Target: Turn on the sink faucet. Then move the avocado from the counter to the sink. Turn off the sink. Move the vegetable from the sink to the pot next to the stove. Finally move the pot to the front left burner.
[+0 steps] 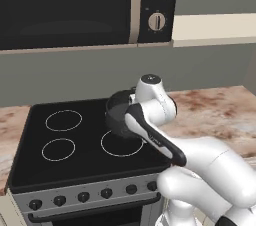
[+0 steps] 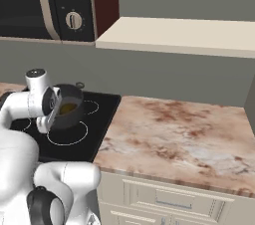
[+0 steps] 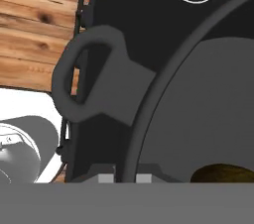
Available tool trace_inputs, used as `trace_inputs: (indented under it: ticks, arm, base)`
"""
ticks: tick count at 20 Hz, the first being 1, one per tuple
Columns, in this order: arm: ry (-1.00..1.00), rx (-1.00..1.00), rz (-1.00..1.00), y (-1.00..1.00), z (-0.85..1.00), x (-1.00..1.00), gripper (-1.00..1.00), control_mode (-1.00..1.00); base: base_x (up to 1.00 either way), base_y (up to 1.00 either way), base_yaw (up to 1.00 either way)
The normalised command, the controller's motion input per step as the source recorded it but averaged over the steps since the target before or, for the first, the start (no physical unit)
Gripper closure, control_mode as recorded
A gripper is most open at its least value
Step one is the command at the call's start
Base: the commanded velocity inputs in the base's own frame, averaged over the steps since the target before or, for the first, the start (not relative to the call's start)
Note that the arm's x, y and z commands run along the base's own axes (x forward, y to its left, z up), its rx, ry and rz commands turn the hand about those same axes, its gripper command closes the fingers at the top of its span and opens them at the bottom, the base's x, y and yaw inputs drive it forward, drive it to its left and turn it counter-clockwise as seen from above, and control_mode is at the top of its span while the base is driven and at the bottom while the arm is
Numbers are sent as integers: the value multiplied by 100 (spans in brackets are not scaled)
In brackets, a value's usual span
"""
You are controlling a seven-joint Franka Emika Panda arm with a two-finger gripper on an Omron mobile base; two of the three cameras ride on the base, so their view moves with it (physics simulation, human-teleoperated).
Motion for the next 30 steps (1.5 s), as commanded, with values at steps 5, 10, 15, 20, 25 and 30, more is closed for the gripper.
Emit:
trace_inputs:
  ticks: [5, 10, 15, 20, 25, 30]
  arm:
    - [11, -4, 40, 100, 7, -12, 100, -100]
    - [10, -8, 38, 100, 5, -5, 100, -100]
    - [6, -15, 28, 98, -2, 0, 100, -100]
    - [1, -13, 10, 50, -22, 2, 100, -100]
    - [0, -4, 5, 10, -20, 0, 100, -100]
    - [0, -1, 5, 25, -28, 14, 100, -100]
  base:
    - [0, 0, 0]
    - [0, 0, 0]
    - [0, 0, 0]
    - [0, 0, 0]
    - [0, 0, 0]
    - [0, 0, 0]
